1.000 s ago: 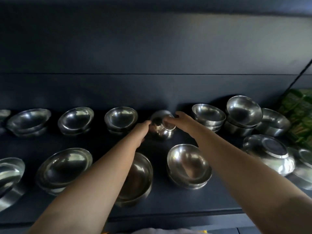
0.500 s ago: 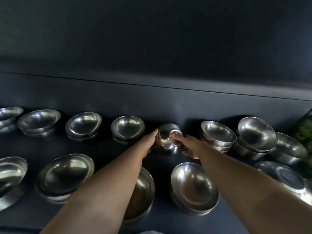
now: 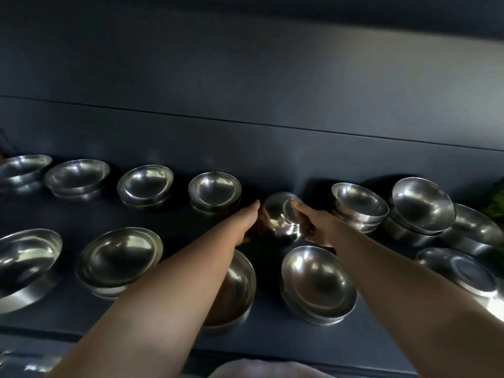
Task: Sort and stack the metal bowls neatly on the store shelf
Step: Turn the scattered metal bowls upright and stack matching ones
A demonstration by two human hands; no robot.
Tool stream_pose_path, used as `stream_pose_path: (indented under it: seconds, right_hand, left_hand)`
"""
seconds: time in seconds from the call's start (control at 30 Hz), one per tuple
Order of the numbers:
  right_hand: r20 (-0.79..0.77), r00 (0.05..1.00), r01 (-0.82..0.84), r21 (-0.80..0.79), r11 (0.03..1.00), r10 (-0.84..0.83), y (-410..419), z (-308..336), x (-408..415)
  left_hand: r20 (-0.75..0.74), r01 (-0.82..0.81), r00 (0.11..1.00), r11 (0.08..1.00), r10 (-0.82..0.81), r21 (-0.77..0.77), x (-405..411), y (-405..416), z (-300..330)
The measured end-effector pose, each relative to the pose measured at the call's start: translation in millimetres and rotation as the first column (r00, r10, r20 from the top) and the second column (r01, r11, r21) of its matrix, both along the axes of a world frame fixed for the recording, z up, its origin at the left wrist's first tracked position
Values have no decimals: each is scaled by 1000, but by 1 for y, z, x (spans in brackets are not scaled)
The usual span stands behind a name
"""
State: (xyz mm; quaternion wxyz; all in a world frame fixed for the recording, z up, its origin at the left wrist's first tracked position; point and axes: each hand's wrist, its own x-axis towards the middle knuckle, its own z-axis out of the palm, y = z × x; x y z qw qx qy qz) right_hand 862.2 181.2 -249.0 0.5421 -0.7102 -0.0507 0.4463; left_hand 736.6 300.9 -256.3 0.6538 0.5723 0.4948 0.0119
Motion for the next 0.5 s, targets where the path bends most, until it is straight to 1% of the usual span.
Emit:
stream_pose_path:
  seconds: [0.07, 0.13, 0.2, 0.27, 0.3, 0.4, 0.5]
  right_hand:
    - [-34, 999, 34, 41, 999, -33, -4, 0, 1]
    - [-93, 993, 75, 93, 993, -66, -7, 1, 0]
    - [-117, 990, 92, 150, 984, -75, -6, -1, 0]
    - [-112, 993, 62, 201, 978, -40, -5, 4, -3]
    - [-112, 993, 55, 228, 972, -29, -4, 6, -4]
    - [-128, 992, 56, 269, 961, -22, -5, 16, -6]
    - [-186, 983, 60, 363, 930, 9, -5, 22, -4]
  left_hand:
    - [59, -43, 997, 998, 45, -42, 1, 0, 0]
    - [120, -73, 990, 996, 79, -50, 3, -3, 0]
    - [175, -122, 978, 992, 116, 27, 6, -7, 0]
    - [233, -195, 959, 973, 162, 125, 9, -7, 1]
    - [274, -233, 943, 962, 188, 141, 9, -7, 2]
    - [421, -320, 867, 946, 267, 58, 9, -5, 7]
    - [517, -383, 781, 923, 349, -44, 9, -1, 22]
